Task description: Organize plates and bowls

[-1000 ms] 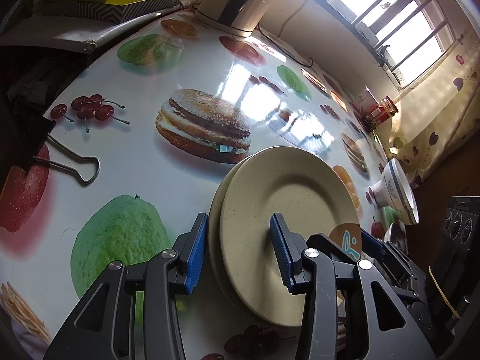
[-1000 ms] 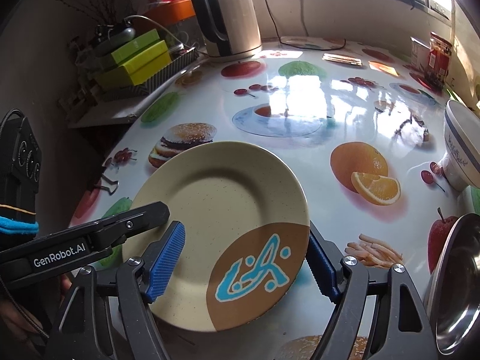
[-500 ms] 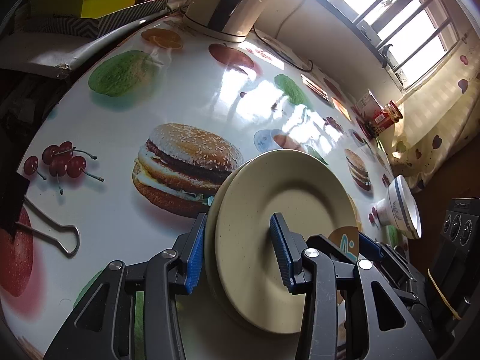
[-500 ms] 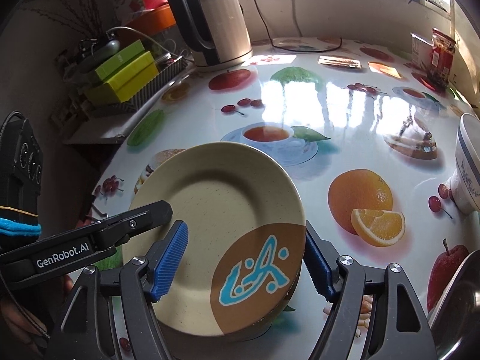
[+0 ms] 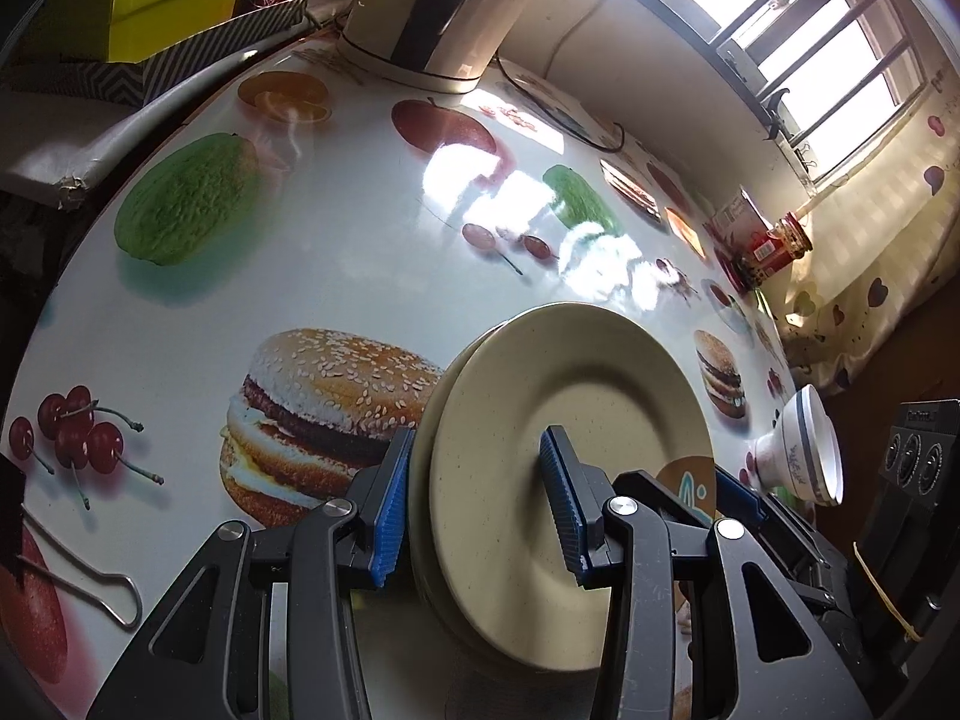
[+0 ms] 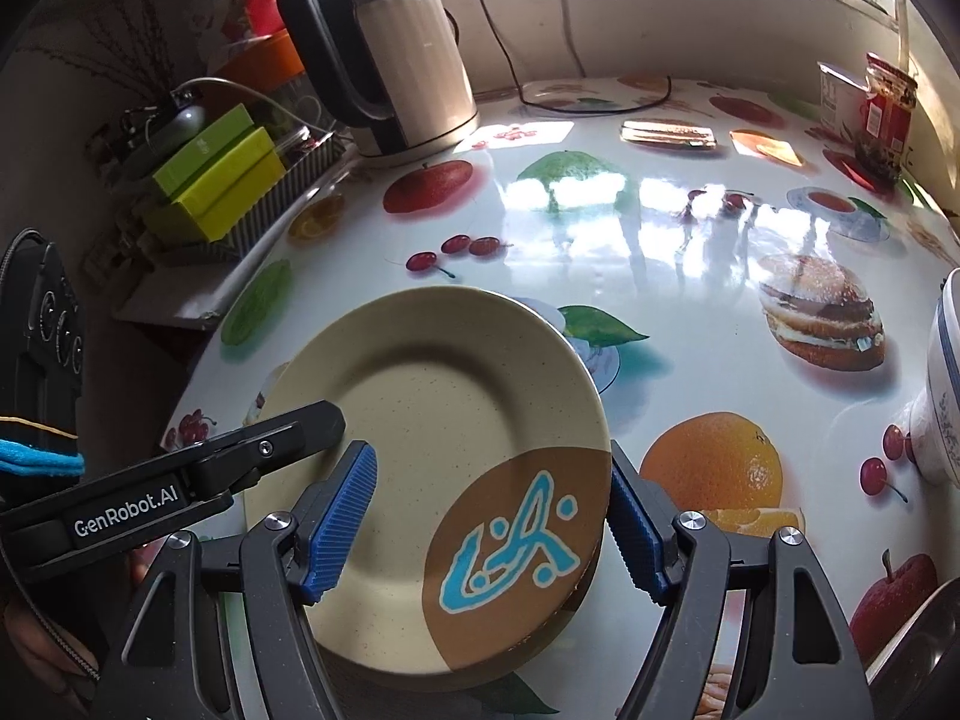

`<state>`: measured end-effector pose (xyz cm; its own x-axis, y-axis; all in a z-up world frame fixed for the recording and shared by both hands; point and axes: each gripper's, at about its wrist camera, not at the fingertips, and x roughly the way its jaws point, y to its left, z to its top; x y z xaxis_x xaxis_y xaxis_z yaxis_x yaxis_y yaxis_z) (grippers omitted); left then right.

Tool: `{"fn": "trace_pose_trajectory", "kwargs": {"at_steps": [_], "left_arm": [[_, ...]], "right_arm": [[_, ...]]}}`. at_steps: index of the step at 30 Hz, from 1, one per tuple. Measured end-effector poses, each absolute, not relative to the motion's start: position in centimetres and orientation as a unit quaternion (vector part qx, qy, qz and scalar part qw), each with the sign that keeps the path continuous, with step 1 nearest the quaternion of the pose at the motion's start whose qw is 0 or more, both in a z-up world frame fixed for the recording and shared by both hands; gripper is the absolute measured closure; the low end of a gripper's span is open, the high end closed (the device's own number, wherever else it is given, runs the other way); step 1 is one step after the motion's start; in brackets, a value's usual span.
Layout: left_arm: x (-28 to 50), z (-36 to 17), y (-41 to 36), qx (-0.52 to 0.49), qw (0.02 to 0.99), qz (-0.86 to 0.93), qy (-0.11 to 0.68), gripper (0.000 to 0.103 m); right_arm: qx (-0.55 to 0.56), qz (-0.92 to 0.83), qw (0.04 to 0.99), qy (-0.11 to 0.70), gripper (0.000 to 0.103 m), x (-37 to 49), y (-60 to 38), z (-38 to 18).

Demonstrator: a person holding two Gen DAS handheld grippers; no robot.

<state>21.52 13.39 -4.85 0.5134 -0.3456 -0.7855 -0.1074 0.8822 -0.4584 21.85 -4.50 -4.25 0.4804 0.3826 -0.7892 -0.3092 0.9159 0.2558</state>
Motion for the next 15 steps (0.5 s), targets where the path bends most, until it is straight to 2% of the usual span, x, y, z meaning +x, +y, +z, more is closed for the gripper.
{"fn": "trace_pose_trajectory", "kwargs": {"at_steps": [15], "left_arm": [[22.7,-4.8,13.5,-0.226,0.84,-0.072,0.488,0.061]], "right_arm": [[0.041,0.2,0.86,0.467,0.027,23.6,-4.5,-4.2]]}}
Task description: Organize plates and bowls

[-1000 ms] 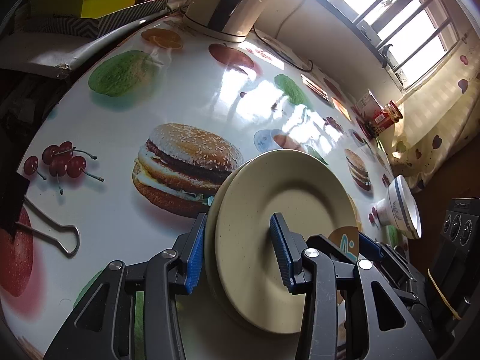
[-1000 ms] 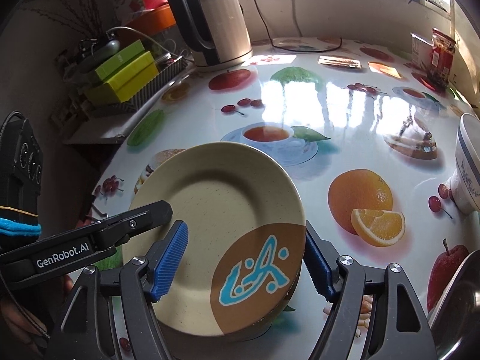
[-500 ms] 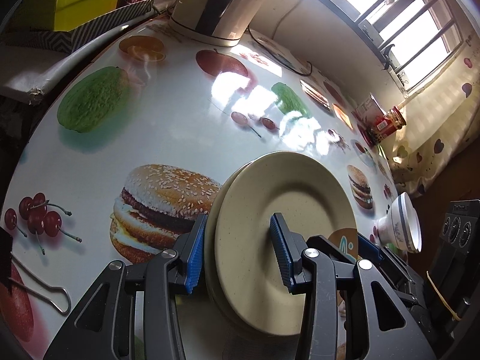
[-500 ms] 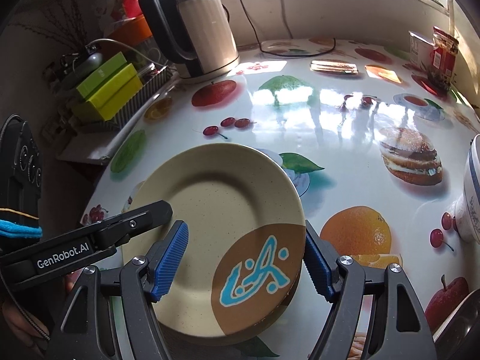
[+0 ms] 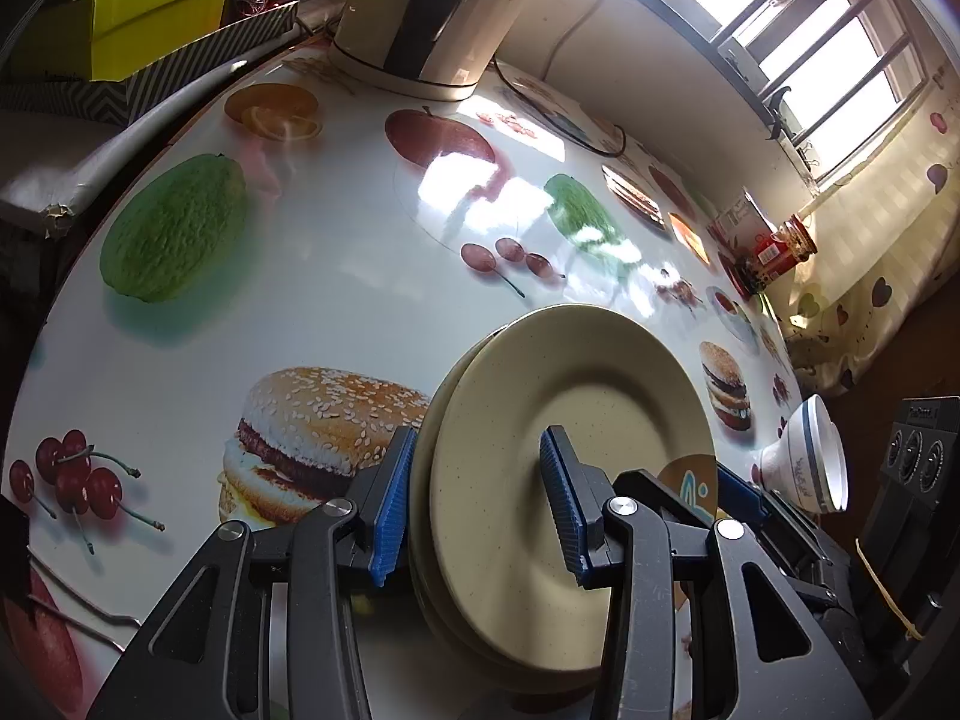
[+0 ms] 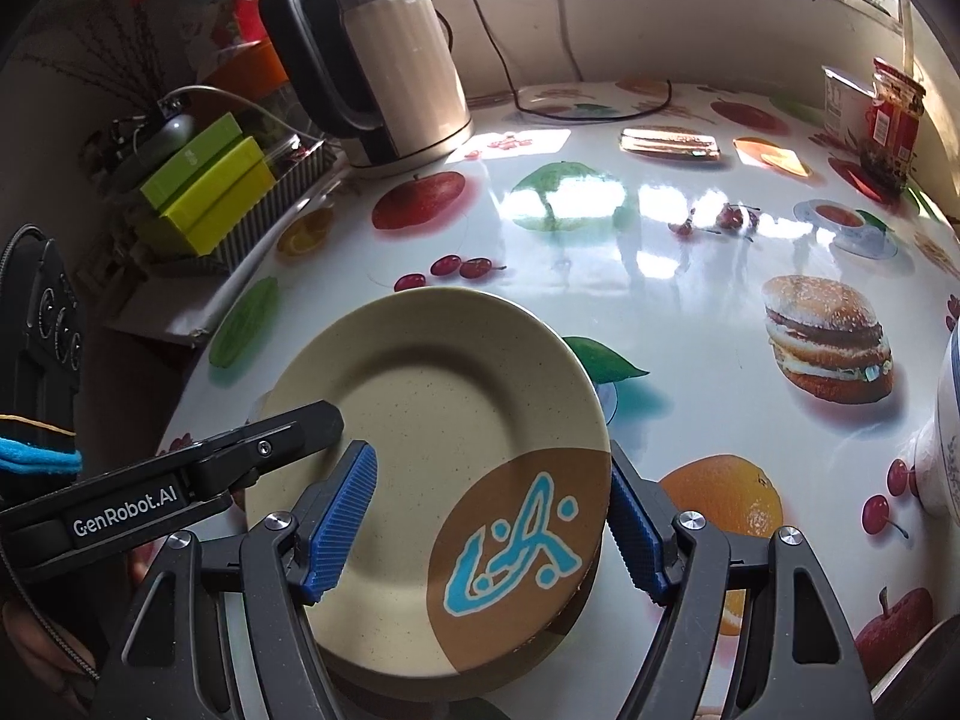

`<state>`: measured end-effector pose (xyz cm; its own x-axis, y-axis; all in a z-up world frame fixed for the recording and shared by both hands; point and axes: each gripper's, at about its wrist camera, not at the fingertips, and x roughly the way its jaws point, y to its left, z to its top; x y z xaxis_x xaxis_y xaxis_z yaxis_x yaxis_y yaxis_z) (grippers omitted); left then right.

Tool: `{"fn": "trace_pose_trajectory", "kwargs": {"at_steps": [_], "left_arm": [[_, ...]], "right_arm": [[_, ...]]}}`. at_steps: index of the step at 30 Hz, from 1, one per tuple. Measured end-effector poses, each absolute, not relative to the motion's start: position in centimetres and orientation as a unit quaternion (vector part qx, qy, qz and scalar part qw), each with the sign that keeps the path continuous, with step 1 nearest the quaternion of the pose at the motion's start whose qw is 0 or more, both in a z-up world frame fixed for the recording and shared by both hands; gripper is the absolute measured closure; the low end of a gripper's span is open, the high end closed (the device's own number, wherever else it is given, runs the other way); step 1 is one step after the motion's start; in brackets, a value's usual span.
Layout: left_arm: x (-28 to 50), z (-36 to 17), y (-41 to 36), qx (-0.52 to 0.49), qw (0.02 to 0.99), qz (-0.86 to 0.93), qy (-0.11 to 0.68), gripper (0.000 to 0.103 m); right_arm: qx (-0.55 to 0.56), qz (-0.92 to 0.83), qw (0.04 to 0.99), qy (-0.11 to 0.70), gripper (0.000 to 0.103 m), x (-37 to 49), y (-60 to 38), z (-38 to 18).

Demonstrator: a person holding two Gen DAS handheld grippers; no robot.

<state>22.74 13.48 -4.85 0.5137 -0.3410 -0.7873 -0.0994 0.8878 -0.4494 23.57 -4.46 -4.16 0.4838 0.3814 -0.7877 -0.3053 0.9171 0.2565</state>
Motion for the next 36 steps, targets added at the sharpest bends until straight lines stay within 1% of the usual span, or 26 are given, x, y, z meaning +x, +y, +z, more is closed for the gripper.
{"fn": "trace_pose_trajectory", "kwargs": {"at_steps": [10,20,28,32,36], "left_arm": [[22.6,-4.5,13.2,-0.211,0.845,-0.068,0.487,0.061],[21.3,-2.8,12.5,-0.168,0.862,-0.049,0.477,0.057],[19.1,-0.1,11.4,-0.141,0.883,-0.03,0.448,0.057],[18.0,1.2,9.6,-0.103,0.896,-0.021,0.431,0.057],[17.3,2.1,8.0,-0.097,0.9,-0.035,0.423,0.057]], "right_arm": [[0.04,0.2,0.86,0.467,0.027,23.6,-4.4,-4.2],[0.04,0.182,0.866,0.463,0.027,23.0,-5.2,-3.7],[0.05,0.173,0.875,0.449,0.025,21.4,-7.7,-2.3],[0.053,0.167,0.881,0.439,0.025,20.4,-9.0,-1.3],[0.055,0.16,0.887,0.43,0.025,19.4,-10.4,-0.4]]}}
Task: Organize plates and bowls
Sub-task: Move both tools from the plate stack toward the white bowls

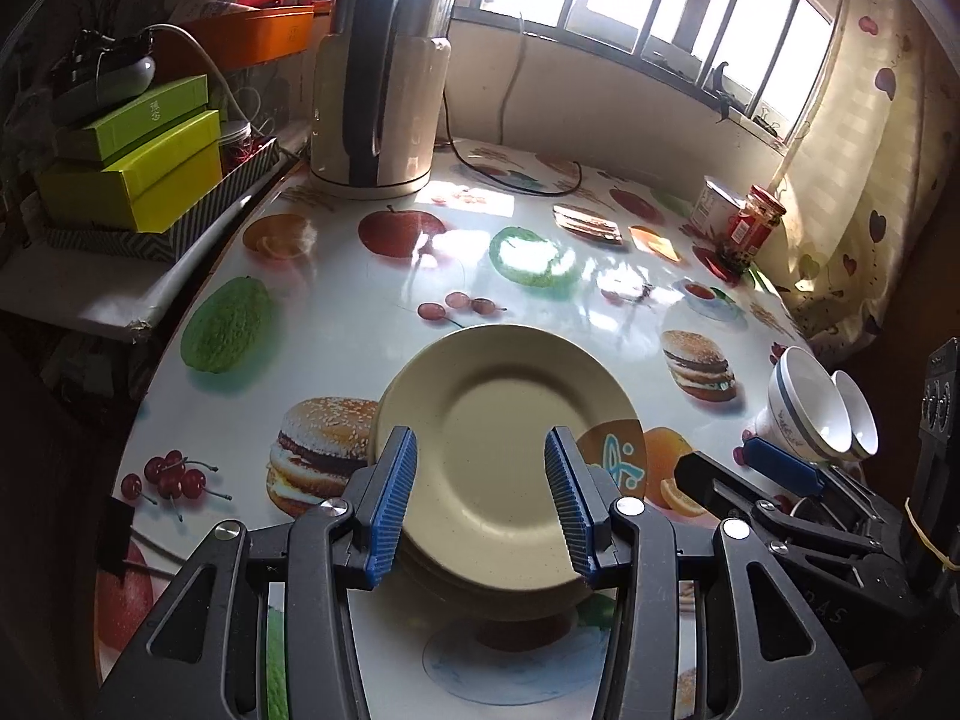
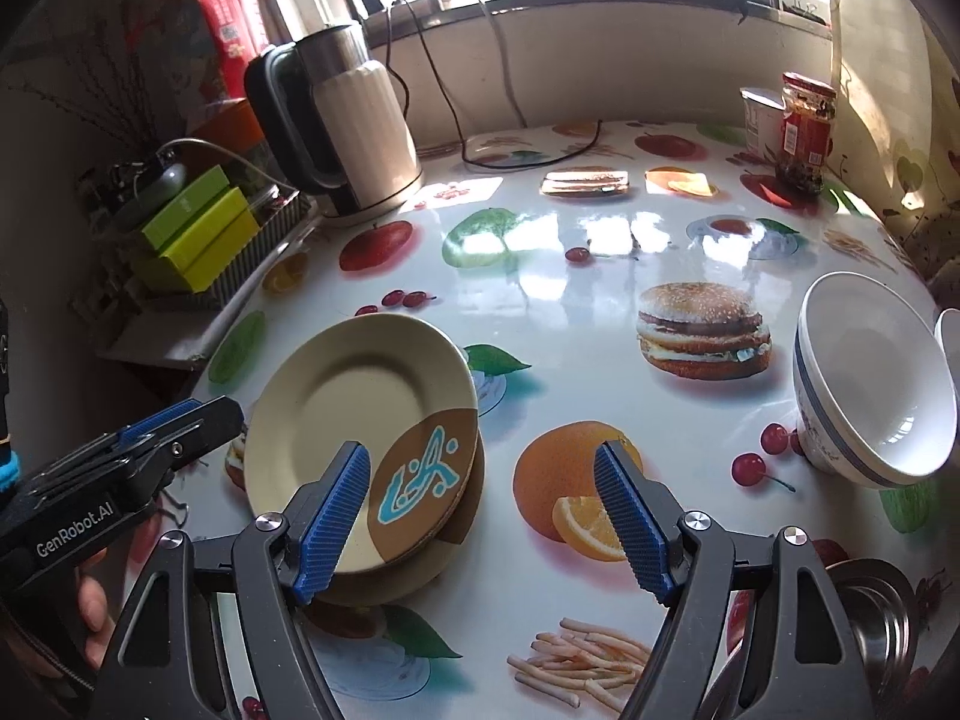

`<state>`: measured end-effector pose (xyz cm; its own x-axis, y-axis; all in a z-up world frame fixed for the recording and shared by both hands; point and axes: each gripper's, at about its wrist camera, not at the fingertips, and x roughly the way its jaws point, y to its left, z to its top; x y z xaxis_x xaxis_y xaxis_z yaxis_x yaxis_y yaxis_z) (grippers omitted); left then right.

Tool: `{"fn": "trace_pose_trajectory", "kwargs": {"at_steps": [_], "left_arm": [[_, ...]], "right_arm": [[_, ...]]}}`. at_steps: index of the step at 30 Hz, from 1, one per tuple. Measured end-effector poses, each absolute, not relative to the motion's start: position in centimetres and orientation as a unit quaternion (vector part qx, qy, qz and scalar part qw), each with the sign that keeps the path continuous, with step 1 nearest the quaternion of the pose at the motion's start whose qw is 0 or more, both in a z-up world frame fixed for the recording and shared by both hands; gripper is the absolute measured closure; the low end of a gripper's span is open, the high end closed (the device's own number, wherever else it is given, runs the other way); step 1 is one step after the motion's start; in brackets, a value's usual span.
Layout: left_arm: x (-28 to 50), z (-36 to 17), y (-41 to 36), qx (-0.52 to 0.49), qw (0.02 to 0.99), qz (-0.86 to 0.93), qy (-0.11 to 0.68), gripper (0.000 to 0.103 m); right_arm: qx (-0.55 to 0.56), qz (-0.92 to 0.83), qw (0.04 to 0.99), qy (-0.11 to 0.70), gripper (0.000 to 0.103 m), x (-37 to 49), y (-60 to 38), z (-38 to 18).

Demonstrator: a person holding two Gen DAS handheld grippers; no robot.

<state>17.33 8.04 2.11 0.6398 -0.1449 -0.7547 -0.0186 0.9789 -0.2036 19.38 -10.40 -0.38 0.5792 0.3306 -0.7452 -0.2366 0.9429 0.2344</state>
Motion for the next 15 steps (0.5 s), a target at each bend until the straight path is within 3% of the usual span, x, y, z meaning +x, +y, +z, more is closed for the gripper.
{"fn": "trace_pose_trajectory", "kwargs": {"at_steps": [15], "left_arm": [[17.4,3.6,0.7,-0.069,0.902,-0.106,0.412,0.057]], "right_arm": [[0.059,0.092,0.909,0.402,0.025,16.4,-18.0,2.5]]}}
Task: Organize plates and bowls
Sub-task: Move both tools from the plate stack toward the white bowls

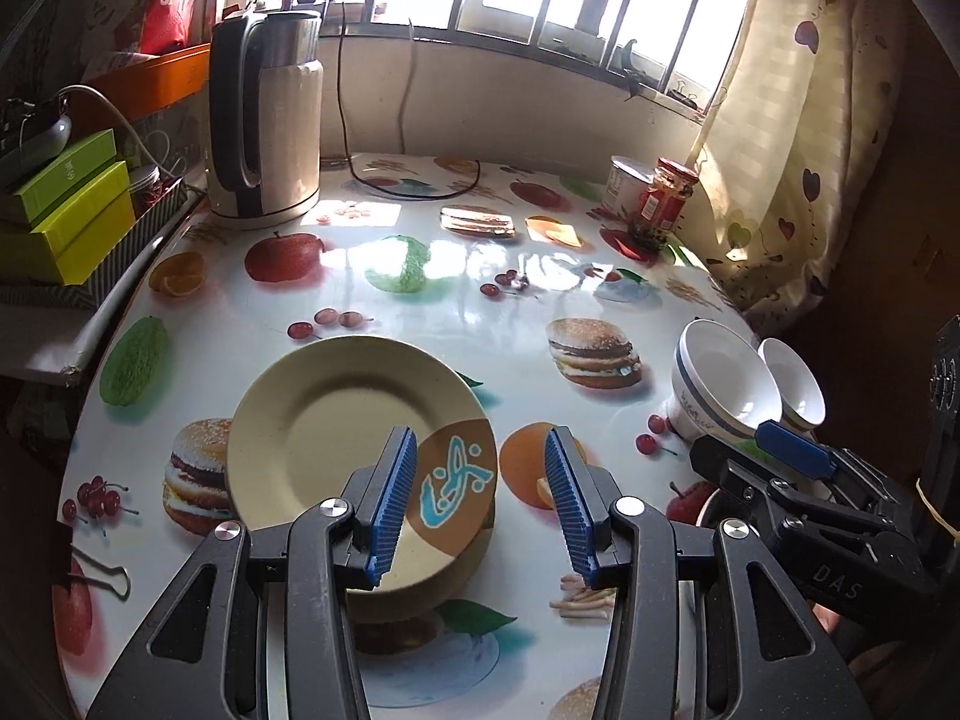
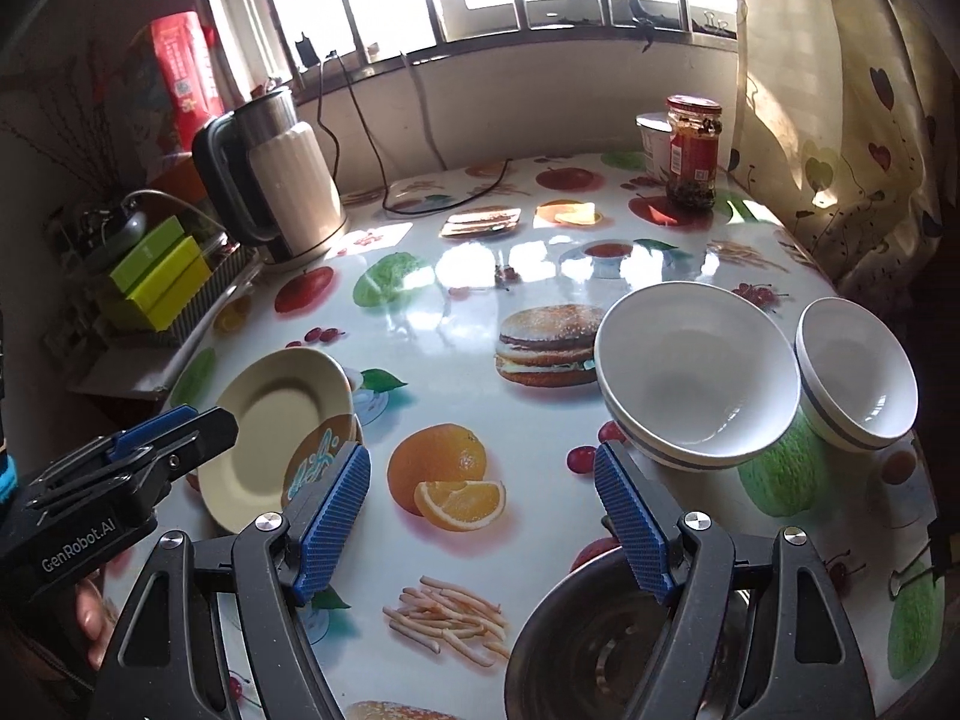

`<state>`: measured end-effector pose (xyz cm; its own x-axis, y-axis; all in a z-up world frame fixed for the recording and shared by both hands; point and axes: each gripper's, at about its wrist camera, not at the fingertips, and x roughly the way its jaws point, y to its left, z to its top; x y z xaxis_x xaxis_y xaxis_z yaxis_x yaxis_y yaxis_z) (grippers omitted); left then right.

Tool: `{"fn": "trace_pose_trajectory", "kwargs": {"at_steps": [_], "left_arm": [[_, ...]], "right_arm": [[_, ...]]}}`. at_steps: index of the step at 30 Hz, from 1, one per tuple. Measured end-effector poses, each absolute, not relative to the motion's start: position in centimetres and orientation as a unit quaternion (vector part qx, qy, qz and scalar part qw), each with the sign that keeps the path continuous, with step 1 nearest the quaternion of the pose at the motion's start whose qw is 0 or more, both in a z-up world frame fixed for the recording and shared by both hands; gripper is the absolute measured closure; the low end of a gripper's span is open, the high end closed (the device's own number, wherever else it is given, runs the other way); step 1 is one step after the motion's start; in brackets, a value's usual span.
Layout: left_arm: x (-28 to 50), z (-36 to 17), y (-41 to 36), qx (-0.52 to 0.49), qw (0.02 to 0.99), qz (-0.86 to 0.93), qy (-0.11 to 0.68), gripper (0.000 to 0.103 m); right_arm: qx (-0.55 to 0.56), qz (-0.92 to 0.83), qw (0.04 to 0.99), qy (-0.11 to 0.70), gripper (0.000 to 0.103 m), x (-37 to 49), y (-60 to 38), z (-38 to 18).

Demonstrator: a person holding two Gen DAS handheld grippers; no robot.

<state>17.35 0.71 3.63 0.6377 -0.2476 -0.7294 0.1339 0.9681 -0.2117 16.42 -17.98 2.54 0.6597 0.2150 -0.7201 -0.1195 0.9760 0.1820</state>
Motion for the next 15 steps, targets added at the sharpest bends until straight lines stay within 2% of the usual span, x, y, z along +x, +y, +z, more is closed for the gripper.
{"fn": "trace_pose_trajectory", "kwargs": {"at_steps": [15], "left_arm": [[20.4,2.9,-6.5,-0.065,0.877,-0.176,0.442,0.057]], "right_arm": [[0.094,-0.009,0.917,0.387,0.025,15.3,-27.5,3.2]]}}
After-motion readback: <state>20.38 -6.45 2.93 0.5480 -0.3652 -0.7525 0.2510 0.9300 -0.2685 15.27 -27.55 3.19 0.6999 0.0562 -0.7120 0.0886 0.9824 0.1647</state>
